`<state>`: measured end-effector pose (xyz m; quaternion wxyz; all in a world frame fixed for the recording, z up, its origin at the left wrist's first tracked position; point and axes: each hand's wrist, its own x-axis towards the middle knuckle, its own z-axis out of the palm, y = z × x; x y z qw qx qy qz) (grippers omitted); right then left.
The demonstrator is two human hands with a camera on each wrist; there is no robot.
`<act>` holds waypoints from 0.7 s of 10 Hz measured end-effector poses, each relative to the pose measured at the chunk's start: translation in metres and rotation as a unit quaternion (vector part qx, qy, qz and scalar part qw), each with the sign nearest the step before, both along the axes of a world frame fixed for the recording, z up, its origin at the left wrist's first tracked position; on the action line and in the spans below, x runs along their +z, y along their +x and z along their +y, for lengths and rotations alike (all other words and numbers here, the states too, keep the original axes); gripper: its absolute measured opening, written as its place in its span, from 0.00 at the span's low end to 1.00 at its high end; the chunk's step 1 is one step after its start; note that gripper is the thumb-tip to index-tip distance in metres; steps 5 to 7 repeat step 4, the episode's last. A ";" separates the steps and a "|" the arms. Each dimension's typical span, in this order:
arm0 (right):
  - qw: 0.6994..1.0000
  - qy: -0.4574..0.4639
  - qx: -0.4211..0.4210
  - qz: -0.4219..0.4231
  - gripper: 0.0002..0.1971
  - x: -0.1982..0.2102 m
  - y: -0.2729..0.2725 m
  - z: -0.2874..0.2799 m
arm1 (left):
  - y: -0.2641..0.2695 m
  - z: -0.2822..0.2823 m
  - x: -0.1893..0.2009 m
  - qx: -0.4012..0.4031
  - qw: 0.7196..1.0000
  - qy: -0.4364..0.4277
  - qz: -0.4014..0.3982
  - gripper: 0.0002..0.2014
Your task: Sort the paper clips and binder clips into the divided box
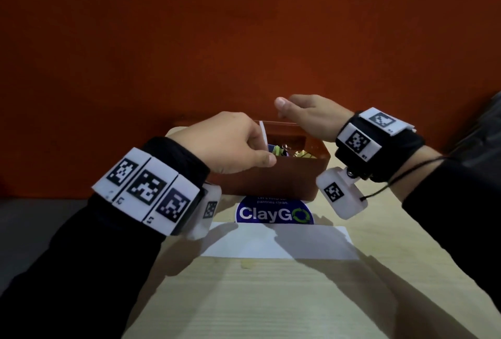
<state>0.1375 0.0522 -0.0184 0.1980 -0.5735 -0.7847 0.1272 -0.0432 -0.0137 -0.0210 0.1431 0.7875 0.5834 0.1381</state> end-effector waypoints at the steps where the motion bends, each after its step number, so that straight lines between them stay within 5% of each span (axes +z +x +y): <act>1: 0.999 0.015 0.009 -0.048 0.24 -0.002 0.015 -0.025 | -0.004 0.000 0.002 -0.001 1.000 -0.003 0.011 0.13; 4: 0.987 -0.078 0.024 -0.135 0.24 -0.005 0.084 -0.149 | 0.007 -0.020 0.006 -0.011 0.999 0.000 0.049 0.17; 7: 0.987 -0.078 0.024 -0.135 0.24 -0.005 0.084 -0.149 | 0.007 -0.020 0.006 -0.011 0.999 0.000 0.049 0.17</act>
